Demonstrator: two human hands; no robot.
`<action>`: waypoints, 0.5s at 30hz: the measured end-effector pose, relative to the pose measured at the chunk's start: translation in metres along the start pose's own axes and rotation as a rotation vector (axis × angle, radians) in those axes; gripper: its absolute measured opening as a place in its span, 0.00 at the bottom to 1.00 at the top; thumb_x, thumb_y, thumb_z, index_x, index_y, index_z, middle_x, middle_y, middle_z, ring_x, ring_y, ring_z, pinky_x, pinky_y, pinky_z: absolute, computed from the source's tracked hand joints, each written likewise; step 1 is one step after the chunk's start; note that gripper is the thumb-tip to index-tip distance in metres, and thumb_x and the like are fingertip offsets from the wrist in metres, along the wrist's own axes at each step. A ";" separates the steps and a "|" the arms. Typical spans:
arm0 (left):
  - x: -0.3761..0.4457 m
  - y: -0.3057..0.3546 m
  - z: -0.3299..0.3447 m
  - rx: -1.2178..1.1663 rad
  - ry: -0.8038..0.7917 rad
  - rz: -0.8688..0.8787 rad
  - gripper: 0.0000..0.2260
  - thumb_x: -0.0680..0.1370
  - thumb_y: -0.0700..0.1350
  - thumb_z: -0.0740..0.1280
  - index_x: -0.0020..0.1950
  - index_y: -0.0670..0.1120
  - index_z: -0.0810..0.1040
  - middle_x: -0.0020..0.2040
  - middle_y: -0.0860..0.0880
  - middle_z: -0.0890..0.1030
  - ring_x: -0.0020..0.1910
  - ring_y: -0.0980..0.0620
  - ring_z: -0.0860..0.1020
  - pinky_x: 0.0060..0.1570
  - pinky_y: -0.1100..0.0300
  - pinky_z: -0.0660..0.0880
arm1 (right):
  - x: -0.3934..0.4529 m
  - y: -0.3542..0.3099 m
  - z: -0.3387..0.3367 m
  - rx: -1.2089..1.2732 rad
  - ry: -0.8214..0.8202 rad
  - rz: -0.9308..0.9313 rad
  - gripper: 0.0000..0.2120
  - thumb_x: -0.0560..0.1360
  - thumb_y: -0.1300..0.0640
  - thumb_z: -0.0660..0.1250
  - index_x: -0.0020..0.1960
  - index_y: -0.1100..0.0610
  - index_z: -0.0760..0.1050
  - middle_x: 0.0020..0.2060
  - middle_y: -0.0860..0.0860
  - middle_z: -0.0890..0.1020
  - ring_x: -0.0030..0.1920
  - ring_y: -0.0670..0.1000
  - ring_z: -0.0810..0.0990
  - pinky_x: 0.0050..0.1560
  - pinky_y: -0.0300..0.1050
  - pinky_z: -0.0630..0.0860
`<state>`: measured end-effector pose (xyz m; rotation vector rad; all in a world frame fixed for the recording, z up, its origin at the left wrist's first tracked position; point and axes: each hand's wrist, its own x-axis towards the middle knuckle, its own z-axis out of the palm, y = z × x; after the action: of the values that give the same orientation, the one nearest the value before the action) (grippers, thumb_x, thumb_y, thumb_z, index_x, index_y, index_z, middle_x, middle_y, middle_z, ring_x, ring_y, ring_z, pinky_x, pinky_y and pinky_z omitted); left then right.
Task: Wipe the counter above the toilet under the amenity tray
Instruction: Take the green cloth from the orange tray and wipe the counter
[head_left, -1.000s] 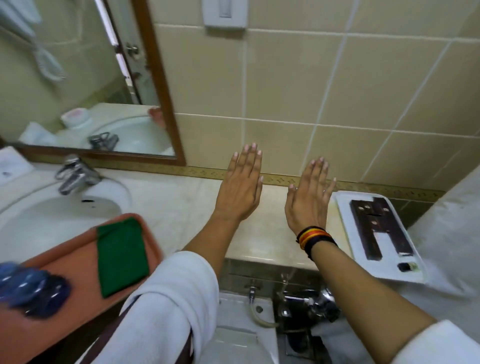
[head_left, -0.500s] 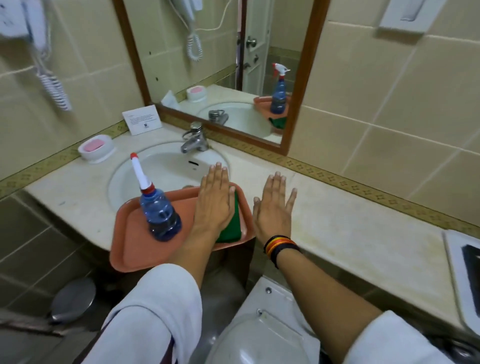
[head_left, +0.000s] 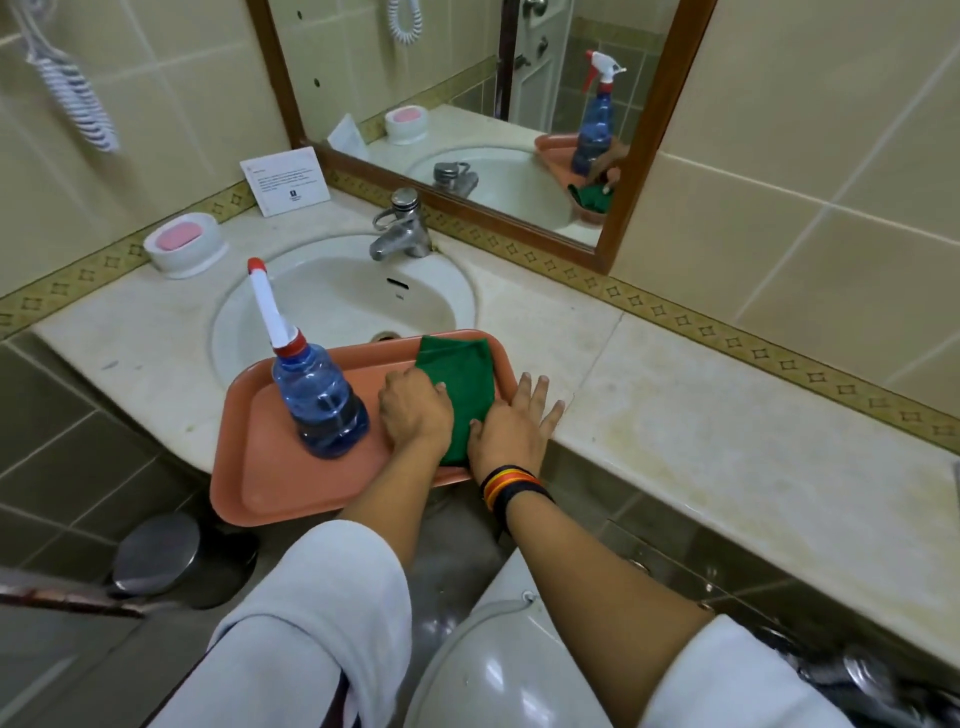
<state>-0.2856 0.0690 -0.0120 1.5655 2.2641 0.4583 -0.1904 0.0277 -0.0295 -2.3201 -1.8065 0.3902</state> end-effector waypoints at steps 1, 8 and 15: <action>0.003 0.001 0.000 -0.049 -0.014 -0.038 0.14 0.82 0.48 0.68 0.59 0.39 0.82 0.60 0.37 0.82 0.61 0.36 0.80 0.60 0.46 0.78 | 0.003 -0.001 0.000 0.043 0.019 0.008 0.14 0.78 0.51 0.66 0.59 0.55 0.83 0.82 0.59 0.58 0.83 0.63 0.45 0.79 0.69 0.39; -0.002 0.037 -0.015 -0.410 0.022 -0.005 0.10 0.78 0.46 0.66 0.47 0.40 0.82 0.48 0.41 0.85 0.49 0.41 0.81 0.53 0.50 0.76 | -0.002 0.010 -0.025 0.519 0.230 0.048 0.08 0.71 0.54 0.71 0.49 0.54 0.79 0.60 0.54 0.81 0.70 0.61 0.74 0.77 0.58 0.64; -0.044 0.138 -0.009 -0.704 -0.149 0.242 0.07 0.78 0.45 0.64 0.53 0.46 0.80 0.48 0.50 0.81 0.44 0.49 0.78 0.40 0.59 0.70 | -0.014 0.096 -0.105 0.860 0.488 0.216 0.09 0.74 0.59 0.70 0.54 0.54 0.75 0.43 0.48 0.79 0.45 0.54 0.82 0.44 0.48 0.82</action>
<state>-0.1614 0.0735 0.0620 1.4201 1.5454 1.0292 -0.0727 -0.0075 0.0432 -1.7666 -0.8981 0.4577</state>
